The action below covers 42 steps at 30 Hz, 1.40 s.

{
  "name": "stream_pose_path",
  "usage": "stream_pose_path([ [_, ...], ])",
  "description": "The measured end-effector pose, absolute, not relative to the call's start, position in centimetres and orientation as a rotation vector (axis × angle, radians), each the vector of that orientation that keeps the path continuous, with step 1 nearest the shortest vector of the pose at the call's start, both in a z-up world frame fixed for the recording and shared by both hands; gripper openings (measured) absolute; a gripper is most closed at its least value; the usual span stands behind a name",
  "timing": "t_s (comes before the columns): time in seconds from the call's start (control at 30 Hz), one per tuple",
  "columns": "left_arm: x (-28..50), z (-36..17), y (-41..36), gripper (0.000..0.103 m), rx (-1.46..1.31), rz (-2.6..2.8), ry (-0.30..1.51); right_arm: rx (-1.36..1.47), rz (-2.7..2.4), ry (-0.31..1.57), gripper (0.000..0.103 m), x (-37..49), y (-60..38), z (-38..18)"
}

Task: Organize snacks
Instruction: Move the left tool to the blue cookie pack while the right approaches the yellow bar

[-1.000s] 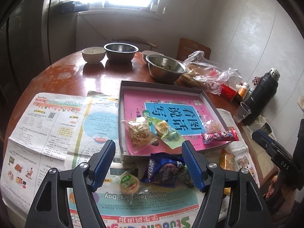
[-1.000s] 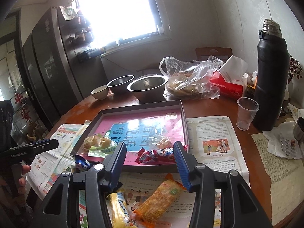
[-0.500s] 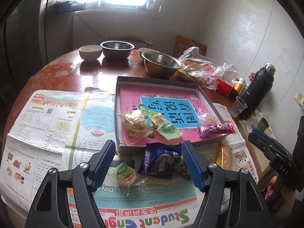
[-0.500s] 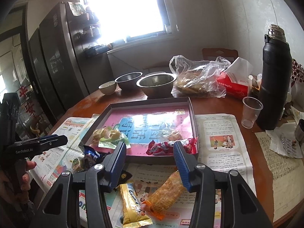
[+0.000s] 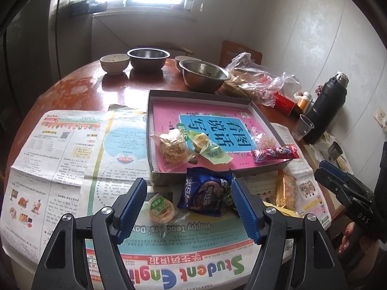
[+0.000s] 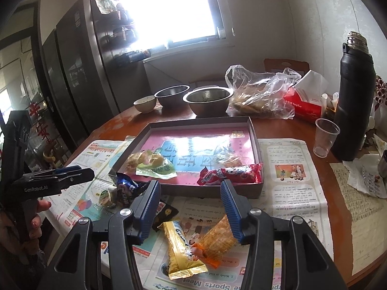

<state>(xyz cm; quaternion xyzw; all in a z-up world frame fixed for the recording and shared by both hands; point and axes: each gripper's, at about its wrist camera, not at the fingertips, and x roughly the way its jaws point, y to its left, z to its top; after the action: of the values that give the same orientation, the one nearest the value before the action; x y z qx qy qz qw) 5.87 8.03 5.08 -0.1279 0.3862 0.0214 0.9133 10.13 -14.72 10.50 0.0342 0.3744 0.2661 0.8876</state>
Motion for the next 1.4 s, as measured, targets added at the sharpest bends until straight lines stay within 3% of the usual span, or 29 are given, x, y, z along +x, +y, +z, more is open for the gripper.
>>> stream_pose_path([
  [1.03,5.4,1.5,5.6,0.074,-0.163,0.035,0.890,0.065,0.582,0.841,0.051,7.7,-15.5,8.4],
  [1.4,5.7,0.8,5.3,0.074,-0.152,0.033,0.906,0.053,0.592,0.905,0.056,6.9,-15.8,6.0],
])
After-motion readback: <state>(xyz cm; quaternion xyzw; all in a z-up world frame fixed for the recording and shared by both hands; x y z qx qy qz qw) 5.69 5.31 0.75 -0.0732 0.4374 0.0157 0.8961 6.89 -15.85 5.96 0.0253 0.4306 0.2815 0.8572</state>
